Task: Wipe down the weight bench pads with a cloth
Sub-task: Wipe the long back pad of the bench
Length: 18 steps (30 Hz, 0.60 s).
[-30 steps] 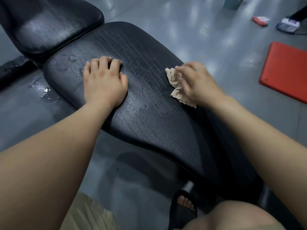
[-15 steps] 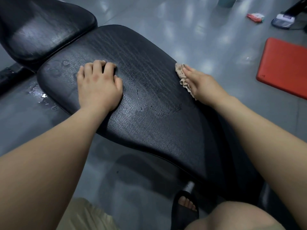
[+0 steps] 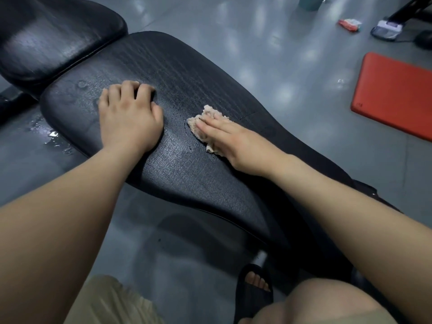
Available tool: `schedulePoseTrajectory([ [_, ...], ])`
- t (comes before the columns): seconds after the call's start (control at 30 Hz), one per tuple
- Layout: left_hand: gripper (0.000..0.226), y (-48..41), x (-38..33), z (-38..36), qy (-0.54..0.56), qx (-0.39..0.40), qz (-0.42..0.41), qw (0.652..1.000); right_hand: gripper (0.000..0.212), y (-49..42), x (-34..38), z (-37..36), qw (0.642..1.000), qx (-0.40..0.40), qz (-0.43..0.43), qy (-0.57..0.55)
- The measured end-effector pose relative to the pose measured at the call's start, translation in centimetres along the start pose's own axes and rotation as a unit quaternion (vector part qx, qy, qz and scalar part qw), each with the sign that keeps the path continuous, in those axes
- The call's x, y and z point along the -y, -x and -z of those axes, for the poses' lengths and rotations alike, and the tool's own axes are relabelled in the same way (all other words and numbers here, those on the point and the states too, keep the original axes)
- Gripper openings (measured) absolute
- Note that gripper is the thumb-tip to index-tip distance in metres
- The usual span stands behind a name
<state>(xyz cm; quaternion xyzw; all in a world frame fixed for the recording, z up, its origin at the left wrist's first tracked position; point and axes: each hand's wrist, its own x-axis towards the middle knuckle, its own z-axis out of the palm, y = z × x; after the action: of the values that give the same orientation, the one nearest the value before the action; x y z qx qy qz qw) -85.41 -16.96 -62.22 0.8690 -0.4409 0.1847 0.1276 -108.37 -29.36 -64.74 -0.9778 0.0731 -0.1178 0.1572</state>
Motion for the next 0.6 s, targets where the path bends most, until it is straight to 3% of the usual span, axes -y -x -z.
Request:
schedulePoseTrajectory([
  [0.1,0.040,0.0,0.0,0.0,0.001,0.004,0.000,1.000,0.051,-0.4,-2.0,1.0,0.999,-0.015,-0.033,0.033],
  [0.23,0.040,-0.1,0.0,0.0,0.000,0.008,0.003,1.000,0.049,-1.5,-4.8,2.1,0.982,-0.050,-0.182,0.011],
  [0.3,0.040,-0.1,0.0,0.0,0.000,0.009,0.004,1.000,0.049,-1.7,-4.6,2.2,0.975,-0.054,-0.215,0.002],
  [0.37,0.041,-0.1,0.0,0.1,0.000,0.013,0.004,1.000,0.050,-1.7,-3.4,2.0,0.979,-0.052,-0.198,-0.011],
  [0.6,0.042,-0.1,0.2,0.1,-0.009,0.024,0.003,1.000,0.051,0.0,3.6,0.4,0.997,0.004,-0.009,-0.074],
])
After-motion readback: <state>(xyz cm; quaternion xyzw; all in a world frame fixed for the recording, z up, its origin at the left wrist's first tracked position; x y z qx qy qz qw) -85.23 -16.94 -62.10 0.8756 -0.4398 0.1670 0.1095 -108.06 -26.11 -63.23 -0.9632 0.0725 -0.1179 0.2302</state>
